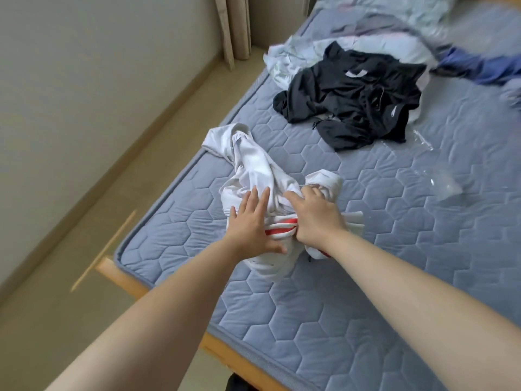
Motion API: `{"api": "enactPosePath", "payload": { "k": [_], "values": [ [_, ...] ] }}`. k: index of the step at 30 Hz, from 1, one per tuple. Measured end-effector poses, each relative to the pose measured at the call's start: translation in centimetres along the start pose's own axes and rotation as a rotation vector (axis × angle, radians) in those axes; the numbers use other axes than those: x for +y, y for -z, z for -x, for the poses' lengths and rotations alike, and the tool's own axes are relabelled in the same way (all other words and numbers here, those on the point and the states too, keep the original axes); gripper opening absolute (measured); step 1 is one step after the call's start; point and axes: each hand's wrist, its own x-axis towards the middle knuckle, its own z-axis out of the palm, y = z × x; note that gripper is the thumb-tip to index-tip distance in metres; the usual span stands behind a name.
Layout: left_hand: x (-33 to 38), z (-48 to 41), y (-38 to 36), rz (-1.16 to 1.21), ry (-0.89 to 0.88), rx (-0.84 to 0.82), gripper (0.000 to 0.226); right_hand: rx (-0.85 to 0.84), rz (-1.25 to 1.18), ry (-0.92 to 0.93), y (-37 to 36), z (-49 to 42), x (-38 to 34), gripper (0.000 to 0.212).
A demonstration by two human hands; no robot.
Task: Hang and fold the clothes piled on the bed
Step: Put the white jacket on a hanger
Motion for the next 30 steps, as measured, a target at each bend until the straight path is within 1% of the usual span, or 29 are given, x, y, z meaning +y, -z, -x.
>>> {"api": "enactPosePath", "payload": {
  "k": [4, 8, 14, 18, 21, 24, 27, 30],
  "values": [
    [3.7, 5.0, 4.4, -0.030, -0.001, 0.065, 0.140, 0.120, -0.021, 0.045, 6.7, 3.8, -1.4, 0.063],
    [7.6, 10.8, 7.6, -0.003, 0.007, 0.206, 0.138, 0.214, -0.010, 0.120, 12.8, 8.8, -2.7, 0.063],
    [13.5, 19.4, 11.4, 0.010, -0.051, 0.400, 0.131, 0.380, -0.075, 0.177, 19.6, 16.8, -3.9, 0.063],
    [16.6, 24.6, 13.3, 0.093, -0.118, 0.513, 0.127, 0.506, -0.100, 0.210, 23.5, 21.7, -4.9, 0.060],
    [18.2, 28.2, 14.1, 0.191, -0.189, 0.603, 0.120, 0.551, -0.138, 0.221, 25.6, 25.4, -6.0, 0.056],
    [19.3, 31.8, 13.9, 0.278, -0.253, 0.662, 0.113, 0.613, -0.128, 0.221, 27.0, 29.2, -7.4, 0.056],
    [20.3, 35.4, 13.3, 0.349, -0.218, 0.695, 0.108, 0.664, -0.134, 0.205, 28.0, 33.4, -9.2, 0.064],
    [21.2, 39.0, 12.9, 0.406, -0.199, 0.700, 0.100, 0.676, -0.128, 0.215, 28.5, 37.2, -10.8, 0.083]
  ]
}}
